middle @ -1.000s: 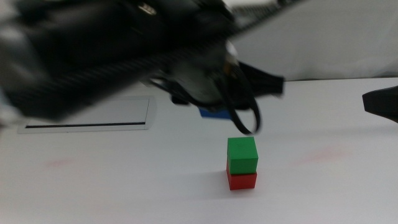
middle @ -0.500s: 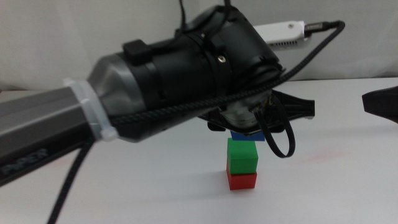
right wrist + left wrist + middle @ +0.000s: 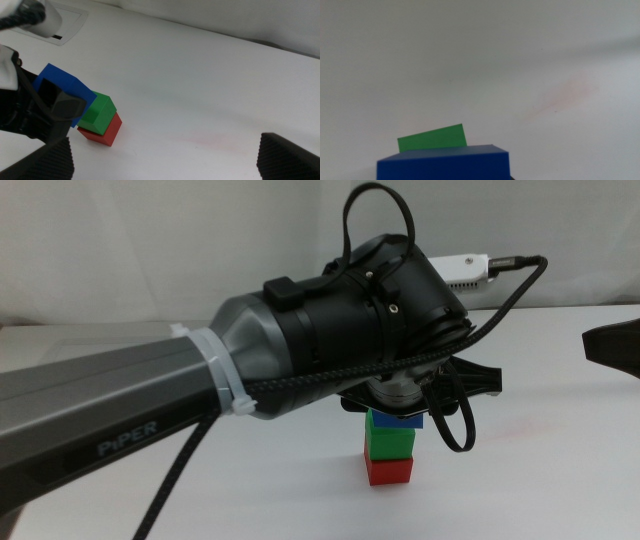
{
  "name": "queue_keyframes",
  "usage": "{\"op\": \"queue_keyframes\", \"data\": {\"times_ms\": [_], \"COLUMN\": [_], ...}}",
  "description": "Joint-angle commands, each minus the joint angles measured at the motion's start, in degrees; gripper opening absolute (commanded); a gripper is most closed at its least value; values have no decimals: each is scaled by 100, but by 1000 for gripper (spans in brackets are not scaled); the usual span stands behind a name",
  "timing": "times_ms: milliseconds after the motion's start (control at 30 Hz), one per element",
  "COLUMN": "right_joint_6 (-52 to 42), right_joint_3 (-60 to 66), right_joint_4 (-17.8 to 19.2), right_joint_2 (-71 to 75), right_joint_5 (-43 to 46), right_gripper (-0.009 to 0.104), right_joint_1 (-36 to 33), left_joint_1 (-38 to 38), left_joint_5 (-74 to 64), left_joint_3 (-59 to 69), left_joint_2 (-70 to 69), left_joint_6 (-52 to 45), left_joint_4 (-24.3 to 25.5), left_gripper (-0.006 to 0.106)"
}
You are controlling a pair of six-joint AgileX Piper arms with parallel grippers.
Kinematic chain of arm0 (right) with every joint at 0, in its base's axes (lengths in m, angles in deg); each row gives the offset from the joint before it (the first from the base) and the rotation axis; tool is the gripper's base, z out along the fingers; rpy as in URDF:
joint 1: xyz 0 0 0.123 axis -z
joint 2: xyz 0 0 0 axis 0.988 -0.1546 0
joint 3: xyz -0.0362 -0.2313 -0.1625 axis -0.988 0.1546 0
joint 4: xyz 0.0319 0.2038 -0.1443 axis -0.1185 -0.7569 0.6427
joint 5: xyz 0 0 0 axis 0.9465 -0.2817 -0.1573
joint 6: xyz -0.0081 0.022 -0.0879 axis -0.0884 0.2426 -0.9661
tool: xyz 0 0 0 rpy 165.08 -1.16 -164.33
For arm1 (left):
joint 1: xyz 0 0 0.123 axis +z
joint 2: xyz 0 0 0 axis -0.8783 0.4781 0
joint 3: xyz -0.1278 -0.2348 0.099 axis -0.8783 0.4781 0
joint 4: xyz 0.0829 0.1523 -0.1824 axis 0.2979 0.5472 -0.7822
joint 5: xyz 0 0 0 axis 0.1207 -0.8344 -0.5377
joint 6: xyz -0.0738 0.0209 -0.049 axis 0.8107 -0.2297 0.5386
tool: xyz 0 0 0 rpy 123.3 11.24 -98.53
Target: Stack red cubes first, then green, then blue cubes in a specific spot.
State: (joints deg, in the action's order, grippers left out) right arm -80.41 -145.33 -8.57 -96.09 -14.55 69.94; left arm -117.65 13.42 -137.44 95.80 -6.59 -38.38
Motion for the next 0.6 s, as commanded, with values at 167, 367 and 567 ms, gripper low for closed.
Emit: {"op": "queue_keyframes", "data": {"times_ms": [167,367,567], "right_joint_6": [-50,-50,-50], "right_joint_3": [25,25,25], "right_joint_4": [-26,-26,-26], "right_joint_2": [9,9,9], "right_joint_5": [-5,-76,-76], "right_gripper": [103,103,103], "right_joint_1": [10,10,10], "left_joint_1": [88,194,197], "left_joint_5": [10,-143,-245], "left_joint_3": [-203,-244,-244], "left_joint_2": [199,278,408], "left_joint_6": [-73,-113,-148], "left_joint_4": [-193,-288,-277], "left_gripper": [-3,-3,-3]}}
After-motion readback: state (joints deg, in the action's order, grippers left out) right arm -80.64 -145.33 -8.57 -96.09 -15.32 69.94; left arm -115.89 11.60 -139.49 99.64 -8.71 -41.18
